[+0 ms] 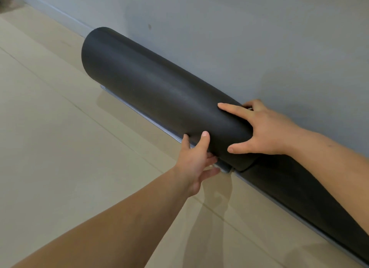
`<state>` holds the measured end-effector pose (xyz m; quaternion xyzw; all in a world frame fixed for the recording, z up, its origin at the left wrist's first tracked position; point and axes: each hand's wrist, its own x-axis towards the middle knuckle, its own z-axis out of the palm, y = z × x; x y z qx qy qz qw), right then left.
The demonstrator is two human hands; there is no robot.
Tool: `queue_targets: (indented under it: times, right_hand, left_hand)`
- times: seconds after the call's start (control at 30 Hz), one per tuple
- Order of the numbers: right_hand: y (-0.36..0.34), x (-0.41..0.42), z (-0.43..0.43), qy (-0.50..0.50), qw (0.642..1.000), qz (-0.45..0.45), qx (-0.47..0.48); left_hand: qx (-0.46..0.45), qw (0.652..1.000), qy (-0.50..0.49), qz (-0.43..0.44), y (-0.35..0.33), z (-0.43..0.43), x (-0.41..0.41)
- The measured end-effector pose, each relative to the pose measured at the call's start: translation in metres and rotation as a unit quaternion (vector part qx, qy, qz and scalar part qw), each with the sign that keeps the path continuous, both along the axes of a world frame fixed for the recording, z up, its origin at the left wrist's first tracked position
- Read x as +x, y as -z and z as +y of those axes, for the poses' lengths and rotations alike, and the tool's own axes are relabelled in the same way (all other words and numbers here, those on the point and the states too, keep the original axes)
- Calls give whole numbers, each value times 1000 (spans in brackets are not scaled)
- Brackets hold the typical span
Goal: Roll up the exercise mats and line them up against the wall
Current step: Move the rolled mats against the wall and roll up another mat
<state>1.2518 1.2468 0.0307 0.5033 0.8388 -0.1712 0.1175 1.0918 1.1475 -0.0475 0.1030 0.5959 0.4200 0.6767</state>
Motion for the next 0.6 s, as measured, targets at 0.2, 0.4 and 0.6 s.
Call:
queue_targets:
  times: [0.2, 0.4, 0.6]
  right_hand:
    - [-9, -17, -5, 16, 999, -45, 13]
    - [-8, -50, -54, -41, 985, -3, 170]
    - [-12, -127, -103, -100, 987, 32, 121]
  left_hand:
    - [-28, 991, 67, 110, -1, -1, -21]
    - [-48, 969, 129, 207, -9, -33, -65]
    - [-61, 943, 163, 282, -32, -98, -141]
